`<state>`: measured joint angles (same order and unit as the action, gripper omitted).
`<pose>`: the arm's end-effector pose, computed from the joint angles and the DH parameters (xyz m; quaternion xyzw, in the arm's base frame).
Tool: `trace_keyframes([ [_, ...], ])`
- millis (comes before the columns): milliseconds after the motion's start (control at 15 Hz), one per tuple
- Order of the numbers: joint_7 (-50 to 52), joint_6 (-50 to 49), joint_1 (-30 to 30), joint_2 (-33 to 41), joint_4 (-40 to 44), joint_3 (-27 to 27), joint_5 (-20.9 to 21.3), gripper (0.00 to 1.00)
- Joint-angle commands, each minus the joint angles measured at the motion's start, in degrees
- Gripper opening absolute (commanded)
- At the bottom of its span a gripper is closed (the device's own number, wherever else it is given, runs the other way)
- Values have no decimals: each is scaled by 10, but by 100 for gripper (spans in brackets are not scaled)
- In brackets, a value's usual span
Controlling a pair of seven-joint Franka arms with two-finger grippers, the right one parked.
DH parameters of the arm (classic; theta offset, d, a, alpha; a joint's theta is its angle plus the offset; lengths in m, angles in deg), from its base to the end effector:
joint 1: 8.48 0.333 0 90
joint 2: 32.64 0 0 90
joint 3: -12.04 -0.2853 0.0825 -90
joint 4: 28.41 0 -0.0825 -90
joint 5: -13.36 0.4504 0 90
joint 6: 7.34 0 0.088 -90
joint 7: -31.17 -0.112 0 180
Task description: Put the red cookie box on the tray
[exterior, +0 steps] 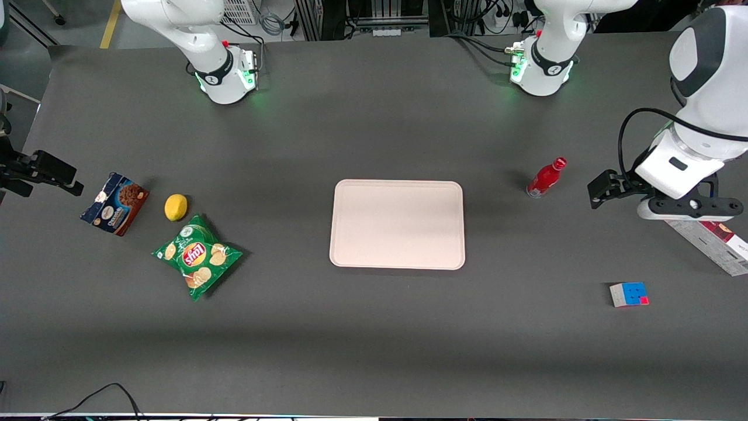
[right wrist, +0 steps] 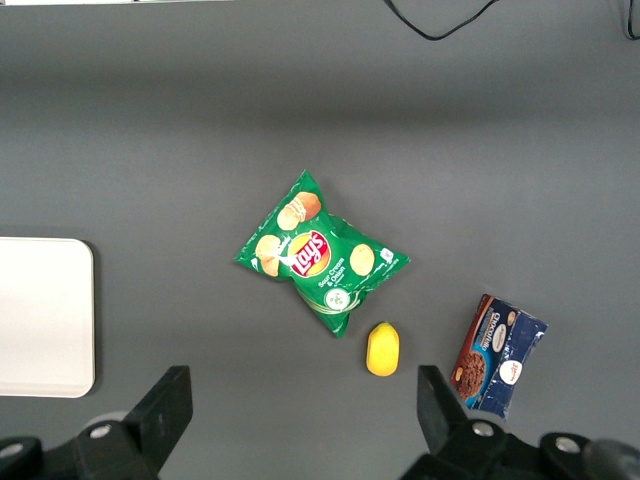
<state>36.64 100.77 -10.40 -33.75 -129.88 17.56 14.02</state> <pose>0.6387 -0.0822 0.4961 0.9986 -0.0186 0.0485 0.0008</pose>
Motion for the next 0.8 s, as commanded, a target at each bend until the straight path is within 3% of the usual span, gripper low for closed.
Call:
trace_keyframes([
  [0, 8, -10, -10, -3, 8, -8, -5, 100],
  [733, 9, -10, -9, -3, 11, -8, -3, 100],
])
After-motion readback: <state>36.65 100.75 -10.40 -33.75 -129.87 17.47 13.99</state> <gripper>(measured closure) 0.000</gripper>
